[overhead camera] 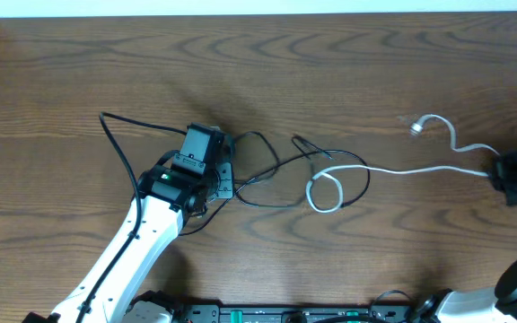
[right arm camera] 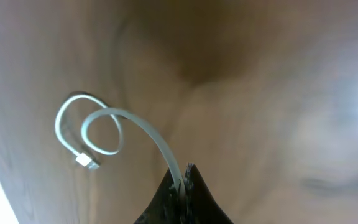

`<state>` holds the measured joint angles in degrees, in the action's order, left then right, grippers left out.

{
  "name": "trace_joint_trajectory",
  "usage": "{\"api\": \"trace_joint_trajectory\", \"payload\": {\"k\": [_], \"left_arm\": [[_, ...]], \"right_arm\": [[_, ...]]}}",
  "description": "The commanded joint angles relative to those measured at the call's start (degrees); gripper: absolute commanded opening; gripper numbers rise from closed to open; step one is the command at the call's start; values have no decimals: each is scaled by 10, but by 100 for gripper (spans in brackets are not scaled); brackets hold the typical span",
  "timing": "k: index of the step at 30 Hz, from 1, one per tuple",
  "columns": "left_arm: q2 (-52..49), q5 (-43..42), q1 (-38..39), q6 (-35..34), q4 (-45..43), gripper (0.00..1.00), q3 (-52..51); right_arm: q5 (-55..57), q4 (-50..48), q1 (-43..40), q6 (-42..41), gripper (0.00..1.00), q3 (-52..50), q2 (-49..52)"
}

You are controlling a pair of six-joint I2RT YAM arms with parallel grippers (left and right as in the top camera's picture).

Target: Untangle cables

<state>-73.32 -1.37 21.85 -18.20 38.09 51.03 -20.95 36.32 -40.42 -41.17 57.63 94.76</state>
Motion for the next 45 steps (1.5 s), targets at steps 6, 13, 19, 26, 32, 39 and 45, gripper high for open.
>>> {"api": "trace_joint_trajectory", "payload": {"k": [6,13,19,26,32,39,45], "left_arm": [[3,-161,-1,6,-53,22,-2],[-20,-173,34,6,-58,45,-2],[-43,-173,73,6,-66,45,-2],[-62,-175,108,-26,-155,53,-2],[-97,-175,109,-91,-262,59,-2],[-171,-189,114,-174,-356,64,-2],[-226,-214,134,-179,-440,63,-2]], "right_arm": [[-110,30,15,93,1,8,-3],[-111,-1,91,158,50,8,-3],[-151,-25,139,205,83,8,-4],[-156,18,247,252,80,8,-4],[-103,16,363,229,74,8,-3],[-49,-3,480,140,73,8,-3],[26,-5,546,-2,73,8,-3]]}}
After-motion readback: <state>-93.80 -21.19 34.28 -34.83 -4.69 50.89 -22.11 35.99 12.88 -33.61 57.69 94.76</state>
